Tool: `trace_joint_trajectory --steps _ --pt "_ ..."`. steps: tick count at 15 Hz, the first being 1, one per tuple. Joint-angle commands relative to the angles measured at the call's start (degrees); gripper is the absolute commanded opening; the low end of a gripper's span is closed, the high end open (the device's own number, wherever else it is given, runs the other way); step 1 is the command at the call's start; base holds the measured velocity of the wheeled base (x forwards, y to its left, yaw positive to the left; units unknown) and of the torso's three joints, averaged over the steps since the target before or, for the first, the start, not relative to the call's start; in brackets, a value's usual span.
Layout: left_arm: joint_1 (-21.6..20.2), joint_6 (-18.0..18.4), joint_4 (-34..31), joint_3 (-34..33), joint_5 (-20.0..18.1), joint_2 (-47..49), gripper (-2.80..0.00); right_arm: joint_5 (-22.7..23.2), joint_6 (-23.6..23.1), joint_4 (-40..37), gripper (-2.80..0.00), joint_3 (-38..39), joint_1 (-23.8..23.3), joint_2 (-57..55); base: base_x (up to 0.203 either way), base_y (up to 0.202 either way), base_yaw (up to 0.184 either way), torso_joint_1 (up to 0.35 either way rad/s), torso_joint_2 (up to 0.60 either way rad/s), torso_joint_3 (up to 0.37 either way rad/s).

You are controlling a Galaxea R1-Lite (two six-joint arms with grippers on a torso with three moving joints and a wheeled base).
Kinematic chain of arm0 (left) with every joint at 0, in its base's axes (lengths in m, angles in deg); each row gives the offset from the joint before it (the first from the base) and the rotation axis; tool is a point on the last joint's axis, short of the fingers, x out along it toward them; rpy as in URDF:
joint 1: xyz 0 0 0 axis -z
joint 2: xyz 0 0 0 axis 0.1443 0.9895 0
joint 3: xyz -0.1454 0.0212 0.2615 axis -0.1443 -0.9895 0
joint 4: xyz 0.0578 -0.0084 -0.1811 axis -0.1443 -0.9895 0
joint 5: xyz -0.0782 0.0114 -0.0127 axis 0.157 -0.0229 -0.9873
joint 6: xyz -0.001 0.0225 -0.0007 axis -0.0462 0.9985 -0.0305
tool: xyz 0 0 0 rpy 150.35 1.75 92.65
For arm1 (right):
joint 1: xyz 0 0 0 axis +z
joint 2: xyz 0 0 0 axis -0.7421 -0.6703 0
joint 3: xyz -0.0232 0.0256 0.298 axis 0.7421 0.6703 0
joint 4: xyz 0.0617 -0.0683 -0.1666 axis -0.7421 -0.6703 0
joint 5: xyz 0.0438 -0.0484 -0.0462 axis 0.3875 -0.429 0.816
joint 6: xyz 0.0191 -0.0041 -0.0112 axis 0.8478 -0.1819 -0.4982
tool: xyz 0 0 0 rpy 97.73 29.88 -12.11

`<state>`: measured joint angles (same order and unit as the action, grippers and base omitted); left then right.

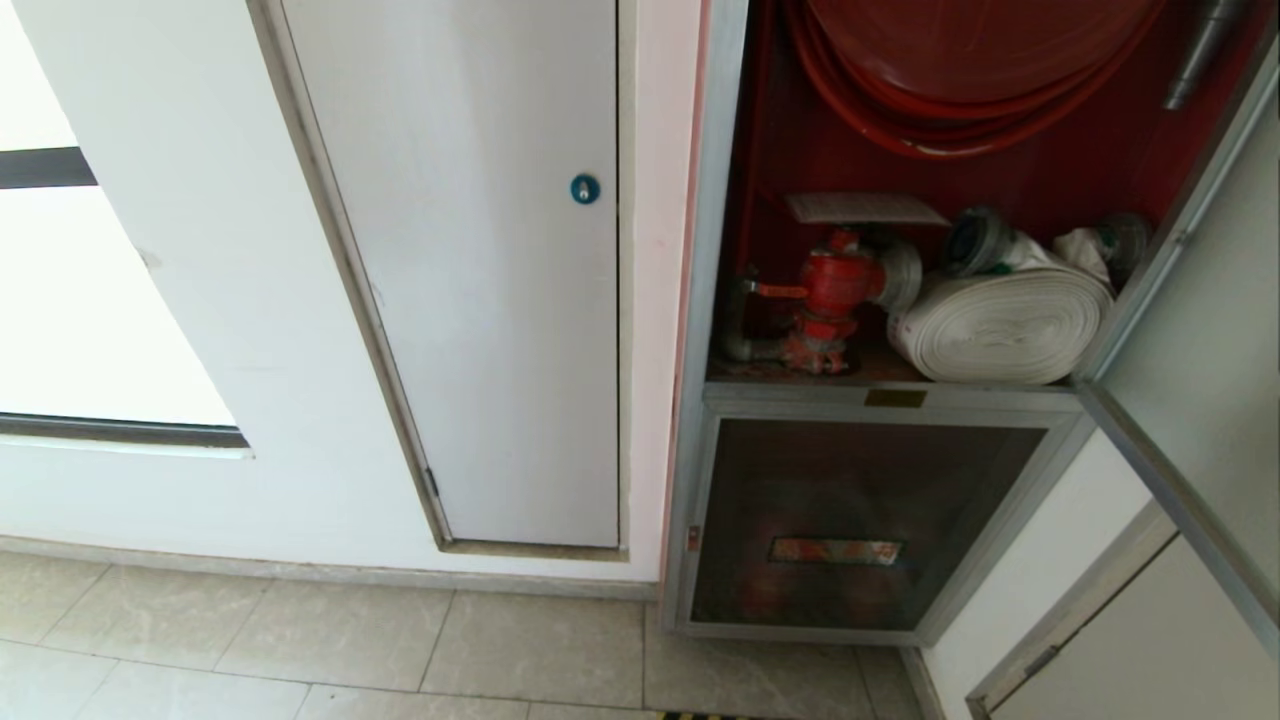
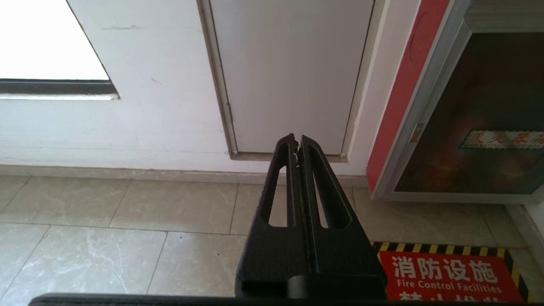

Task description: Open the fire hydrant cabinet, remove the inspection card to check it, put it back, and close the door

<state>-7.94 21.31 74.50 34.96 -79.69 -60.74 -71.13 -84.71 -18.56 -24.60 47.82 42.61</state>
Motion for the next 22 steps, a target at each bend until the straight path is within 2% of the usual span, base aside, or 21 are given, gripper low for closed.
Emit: trace_joint_trajectory --steps 1,5,10,12,15,22 --pt "0.0 -0.01 0.0 0.04 -0.02 0.07 -2.8 -0.05 -0.14 0.16 -2.8 3.13 -0.2 5.43 0.0 0.0 0.0 0.0 0.0 0.0" --pt "0.0 -0.01 0.0 -0.04 -0.02 0.07 -2.8 6.15 -0.17 0.03 -2.8 12.61 -0.05 12.47 0.0 0.0 0.0 0.0 0.0 0.0" --pt "0.0 -0.01 0.0 -0.04 -0.02 0.07 -2.8 11.42 -0.14 -0.16 -2.8 16.89 0.35 19.92 0.0 0.0 0.0 0.0 0.0 0.0" --pt "0.0 -0.01 0.0 0.04 -0.02 0.07 -2.8 13.32 -0.14 -3.67 -2.8 16.82 0.36 23.55 0.0 0.0 0.0 0.0 0.0 0.0" --pt "0.0 -0.01 0.0 -0.05 -0.02 0.07 -2.8 15.45 0.25 -18.99 -2.8 14.15 0.29 30.49 0.0 0.0 0.0 0.0 0.0 0.0" --pt "0.0 -0.01 0.0 -0.05 -0.02 0.07 -2.8 18.59 1.02 -19.6 -2.8 15.04 0.22 35.63 0.0 0.0 0.0 0.0 0.0 0.0"
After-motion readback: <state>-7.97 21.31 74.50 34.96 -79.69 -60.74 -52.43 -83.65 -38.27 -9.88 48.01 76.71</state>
